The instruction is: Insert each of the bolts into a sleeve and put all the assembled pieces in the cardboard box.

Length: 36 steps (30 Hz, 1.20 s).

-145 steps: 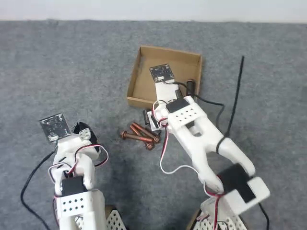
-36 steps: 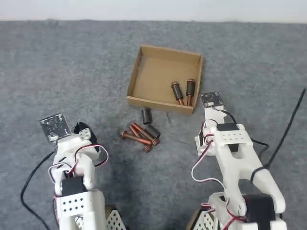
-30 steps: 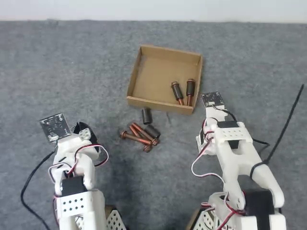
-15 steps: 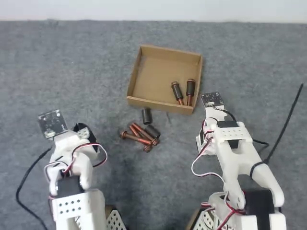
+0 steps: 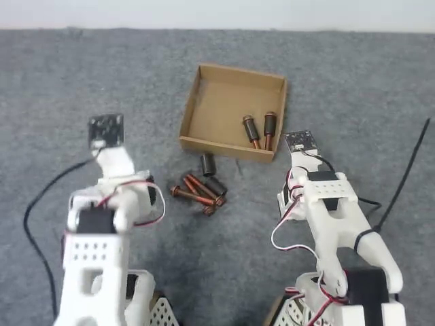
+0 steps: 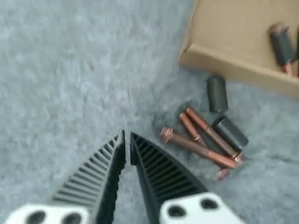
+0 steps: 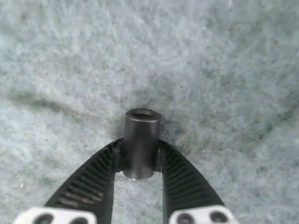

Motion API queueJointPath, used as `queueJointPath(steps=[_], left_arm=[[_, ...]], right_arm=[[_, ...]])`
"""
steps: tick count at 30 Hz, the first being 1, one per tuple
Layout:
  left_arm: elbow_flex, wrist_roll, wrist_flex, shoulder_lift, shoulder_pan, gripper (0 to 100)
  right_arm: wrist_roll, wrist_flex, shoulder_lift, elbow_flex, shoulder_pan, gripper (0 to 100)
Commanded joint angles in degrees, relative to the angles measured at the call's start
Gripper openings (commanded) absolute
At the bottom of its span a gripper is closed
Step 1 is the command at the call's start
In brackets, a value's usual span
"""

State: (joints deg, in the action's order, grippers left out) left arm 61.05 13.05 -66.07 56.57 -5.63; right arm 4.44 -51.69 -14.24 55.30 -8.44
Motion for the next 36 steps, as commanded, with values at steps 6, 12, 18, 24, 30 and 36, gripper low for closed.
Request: queueJointPath(steps=[6, 12, 18, 24, 30, 36], left_arm=[[-13.58, 11.96, -0.18, -26.46, 6.59, 1], [-18.15, 24.0, 0.18, -34.64, 13.71, 1], [-21.85, 29.8, 1.76, -42.37, 14.33, 4], [-22.02, 34.2, 5.8, -51.43, 14.59, 21], [-23.08, 35.34, 8.7, -59.08, 13.36, 18], [-24.75, 35.08, 8.53, -61.1, 10.37, 8]], right_arm=[[0.09, -0.04, 0.4, -1.93, 0.31, 0.6], [0.09, -0.04, 0.4, -1.93, 0.31, 0.6], [0.18, -0.04, 0.4, -1.93, 0.31, 0.6], [0.35, -0.04, 0.4, -1.93, 0.31, 0.6], [0.35, -0.04, 0.4, -1.93, 0.31, 0.6], [0.35, -0.04, 0.4, -1.93, 0.31, 0.6]])
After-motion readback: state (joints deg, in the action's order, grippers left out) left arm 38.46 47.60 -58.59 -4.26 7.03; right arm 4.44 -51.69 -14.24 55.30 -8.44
